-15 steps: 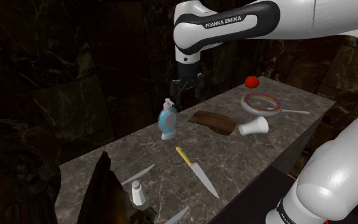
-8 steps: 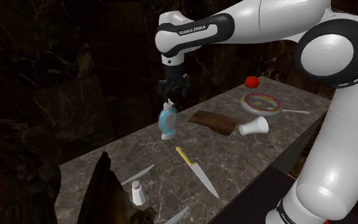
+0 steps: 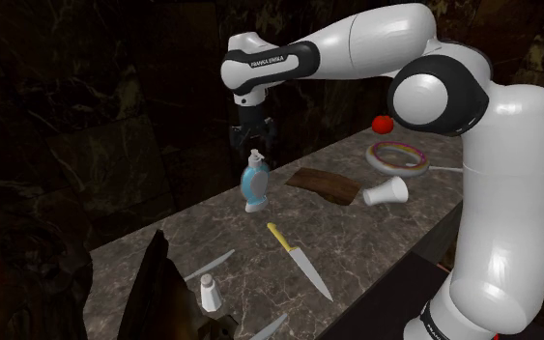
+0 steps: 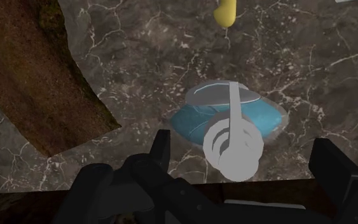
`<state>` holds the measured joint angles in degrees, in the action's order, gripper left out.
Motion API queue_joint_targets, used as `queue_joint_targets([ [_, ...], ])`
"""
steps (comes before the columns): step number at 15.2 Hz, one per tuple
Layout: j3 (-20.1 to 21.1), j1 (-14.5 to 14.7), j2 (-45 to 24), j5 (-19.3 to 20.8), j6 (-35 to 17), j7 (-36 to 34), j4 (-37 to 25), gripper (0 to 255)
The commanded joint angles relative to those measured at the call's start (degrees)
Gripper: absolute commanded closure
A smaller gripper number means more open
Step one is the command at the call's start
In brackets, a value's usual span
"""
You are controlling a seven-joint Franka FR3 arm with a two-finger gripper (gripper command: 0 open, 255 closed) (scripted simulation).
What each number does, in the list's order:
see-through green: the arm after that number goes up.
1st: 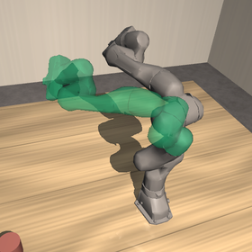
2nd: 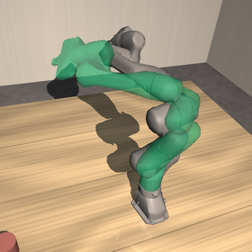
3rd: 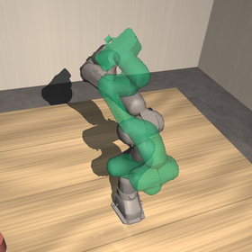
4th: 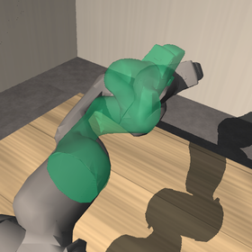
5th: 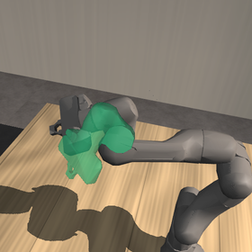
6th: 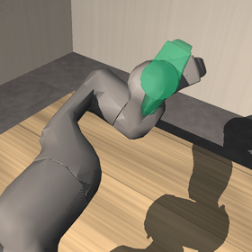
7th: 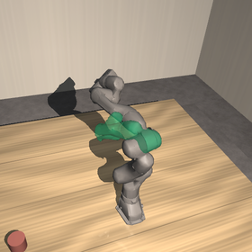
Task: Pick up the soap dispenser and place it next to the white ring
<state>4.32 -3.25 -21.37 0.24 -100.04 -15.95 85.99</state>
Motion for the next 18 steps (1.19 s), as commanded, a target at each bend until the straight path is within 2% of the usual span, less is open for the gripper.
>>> queue_joint_targets([
  [1,0.00,0.00,-0.05,0.00,-1.50,-0.02,1.45,0],
  [4,0.00,0.00,-0.10,0.00,-4.24,-0.03,4.13,0],
  [12,0.00,0.00,-0.11,0.00,-4.22,-0.03,4.12,0],
  [13,0.00,0.00,-0.11,0.00,-4.22,-0.03,4.12,255],
  [18,-0.01,0.00,-0.11,0.01,-4.22,-0.03,4.11,255],
])
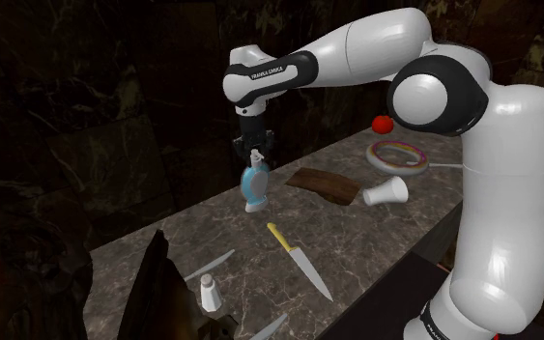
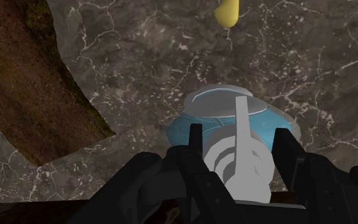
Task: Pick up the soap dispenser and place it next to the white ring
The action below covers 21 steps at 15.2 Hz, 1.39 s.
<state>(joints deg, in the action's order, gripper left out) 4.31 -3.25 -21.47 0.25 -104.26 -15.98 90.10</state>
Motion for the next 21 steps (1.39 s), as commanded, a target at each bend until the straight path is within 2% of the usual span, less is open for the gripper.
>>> queue_joint_targets([
  [1,0.00,0.00,0.00,0.00,0.00,0.00,0.01,255],
  [4,0.00,0.00,0.00,0.00,-0.02,0.00,0.03,255],
  [21,0.09,0.10,1.01,-0.08,12.63,-0.14,-11.62,255],
])
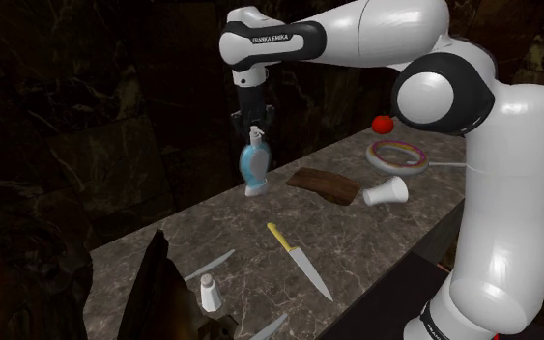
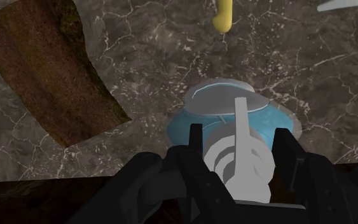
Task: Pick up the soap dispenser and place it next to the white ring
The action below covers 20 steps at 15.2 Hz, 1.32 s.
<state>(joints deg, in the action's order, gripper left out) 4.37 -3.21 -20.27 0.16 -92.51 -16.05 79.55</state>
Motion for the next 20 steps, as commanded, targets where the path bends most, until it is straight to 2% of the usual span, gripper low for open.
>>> queue_joint_targets([
  [1,0.03,0.08,-0.26,0.02,1.68,-0.09,-1.95,255],
  [6,0.05,0.16,-0.88,0.06,5.67,-0.17,-6.55,255],
  [12,-2.23,-4.34,8.16,-0.25,1.91,6.44,6.31,255],
  [20,-6.37,-9.72,16.40,0.39,-0.71,15.88,17.16,255],
])
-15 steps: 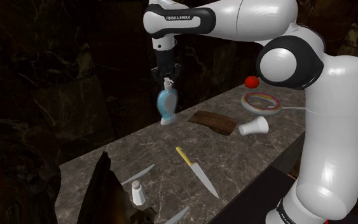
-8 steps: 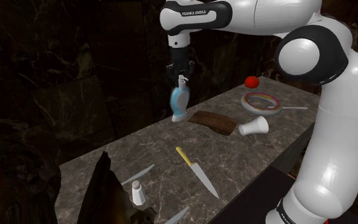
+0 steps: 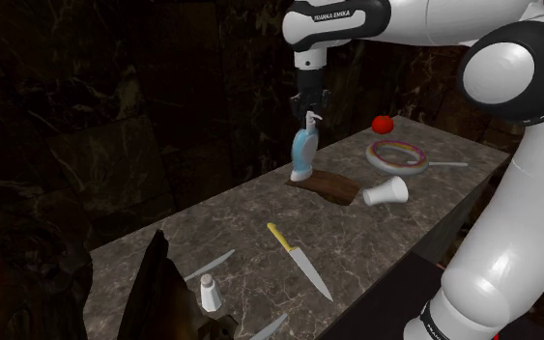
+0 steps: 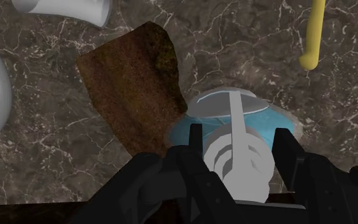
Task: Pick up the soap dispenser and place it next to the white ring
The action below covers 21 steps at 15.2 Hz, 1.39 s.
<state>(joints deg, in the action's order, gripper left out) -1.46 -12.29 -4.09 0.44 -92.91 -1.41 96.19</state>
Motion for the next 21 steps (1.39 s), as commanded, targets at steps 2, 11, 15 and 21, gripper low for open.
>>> queue_joint_targets([
  [2,-1.74,-1.94,1.72,0.43,-0.72,3.68,2.39,255],
  [11,-7.59,-7.77,5.75,2.28,-1.98,15.05,7.31,255],
  [15,-10.37,-10.39,6.10,3.08,-2.34,20.32,7.74,255],
  [21,-14.60,-14.43,4.88,3.82,-2.71,28.48,6.39,255],
])
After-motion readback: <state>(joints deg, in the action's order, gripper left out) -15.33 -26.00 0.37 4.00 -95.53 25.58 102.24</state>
